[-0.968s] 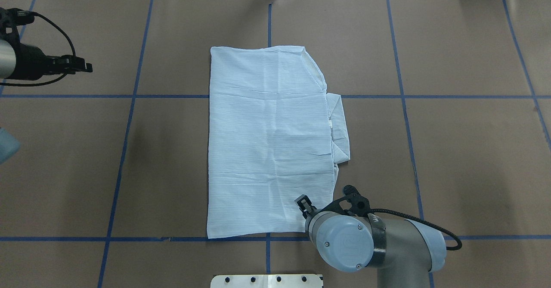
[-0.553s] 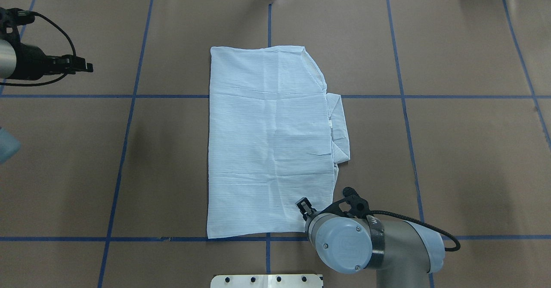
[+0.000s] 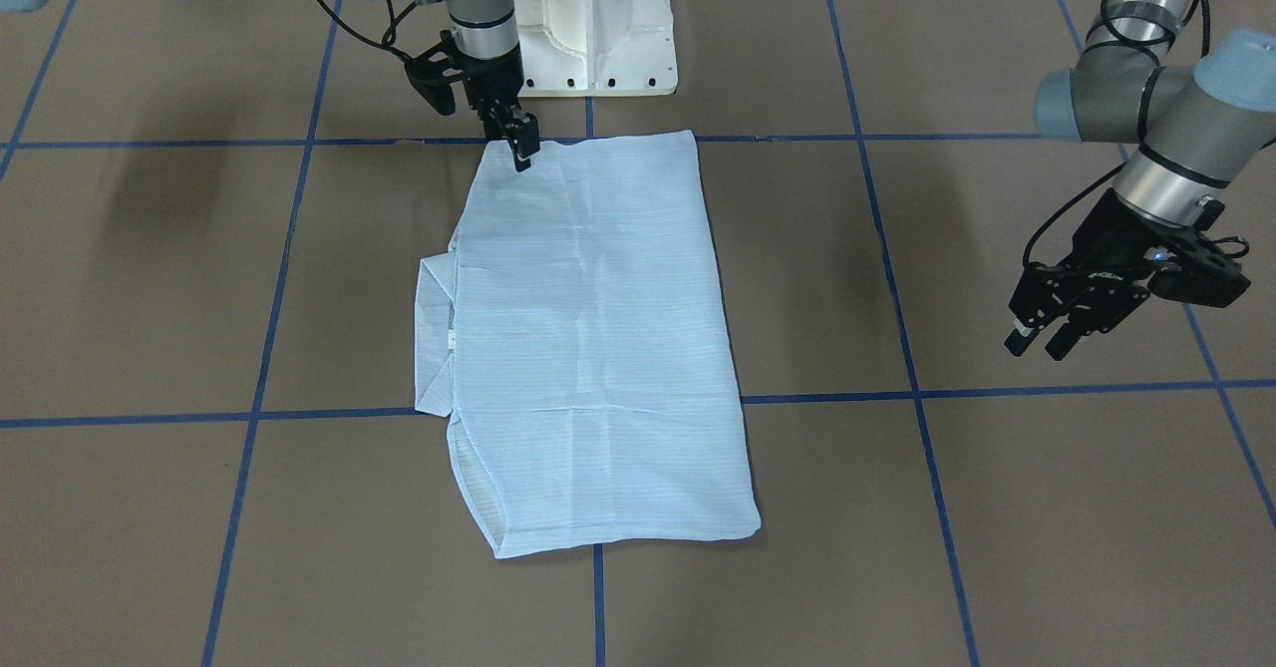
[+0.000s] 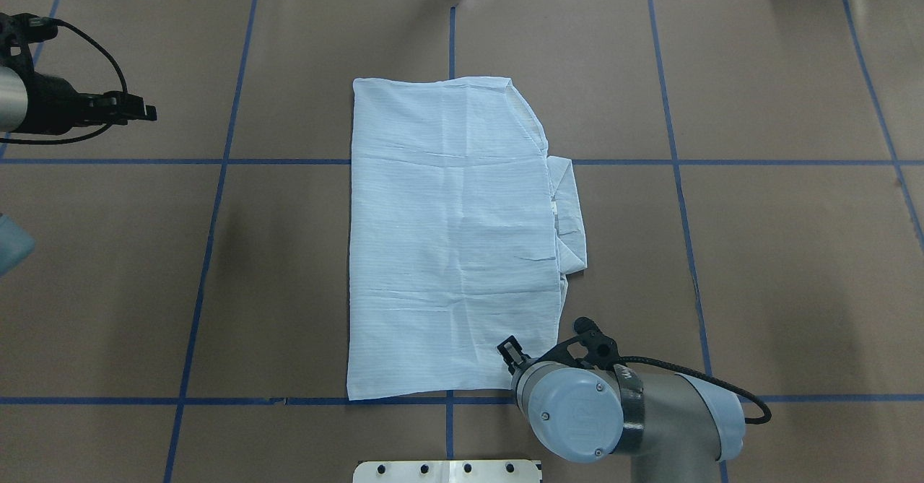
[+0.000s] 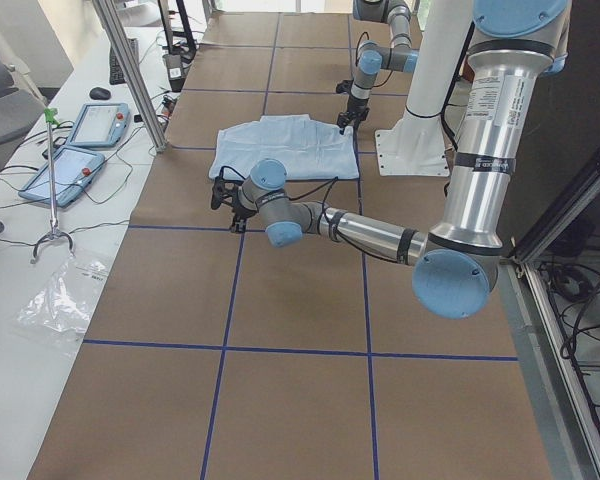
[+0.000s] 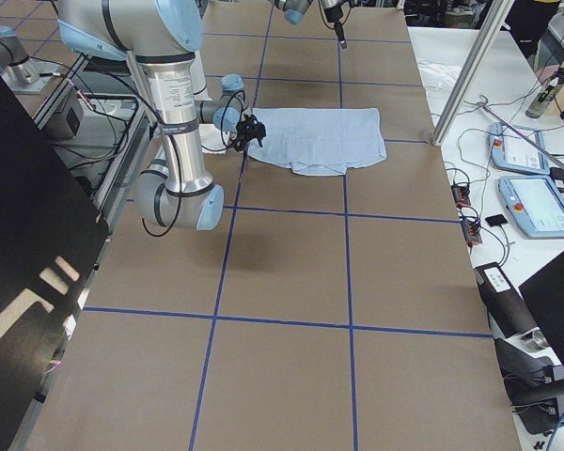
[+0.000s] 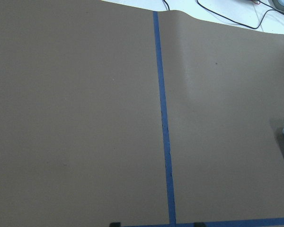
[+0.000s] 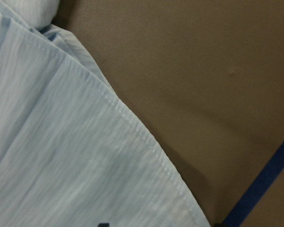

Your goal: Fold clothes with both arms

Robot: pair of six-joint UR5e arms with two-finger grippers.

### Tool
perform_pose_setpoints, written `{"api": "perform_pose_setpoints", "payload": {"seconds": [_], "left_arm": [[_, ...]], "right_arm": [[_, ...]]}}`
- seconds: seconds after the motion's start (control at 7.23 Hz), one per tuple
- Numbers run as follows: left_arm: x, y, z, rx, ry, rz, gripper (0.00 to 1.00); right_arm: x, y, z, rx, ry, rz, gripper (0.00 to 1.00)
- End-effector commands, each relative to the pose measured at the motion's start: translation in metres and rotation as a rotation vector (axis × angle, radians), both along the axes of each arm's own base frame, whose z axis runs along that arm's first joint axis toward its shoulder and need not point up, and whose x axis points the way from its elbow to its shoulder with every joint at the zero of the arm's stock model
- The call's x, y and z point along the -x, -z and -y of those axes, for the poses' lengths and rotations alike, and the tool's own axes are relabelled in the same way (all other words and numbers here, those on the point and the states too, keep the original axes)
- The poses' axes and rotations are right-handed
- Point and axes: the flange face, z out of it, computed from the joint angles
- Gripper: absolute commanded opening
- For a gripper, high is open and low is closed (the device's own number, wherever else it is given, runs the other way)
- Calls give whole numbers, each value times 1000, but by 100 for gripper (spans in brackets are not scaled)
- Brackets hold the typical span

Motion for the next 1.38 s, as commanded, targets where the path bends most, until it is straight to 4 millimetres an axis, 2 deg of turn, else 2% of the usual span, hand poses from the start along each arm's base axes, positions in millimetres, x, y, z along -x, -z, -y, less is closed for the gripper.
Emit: {"api": "perform_pose_setpoints", "payload": {"seconds": [0.0, 0.14, 0.28, 0.41, 0.55, 0.97, 1.24], "left_arm": [[0, 0, 0, 0, 0, 0, 60], [0, -1, 0, 1, 0, 1, 60], [0, -1, 0, 3, 1, 0, 60], [0, -1, 0, 3, 1, 0, 60], [0, 0, 0, 1, 1, -1, 60], [-2, 2, -1, 28, 14, -21, 60], [-6, 14, -3, 119, 53, -99, 60]], "right_arm": [[1, -1, -1, 2, 5, -2, 71], [1, -2, -1, 3, 6, -3, 51], [2, 0, -3, 3, 9, 0, 44], [2, 0, -4, 5, 11, 2, 8], [2, -1, -4, 5, 13, -1, 0], [-14, 12, 11, 52, 31, 36, 0], [-20, 18, 13, 52, 26, 44, 0]]}}
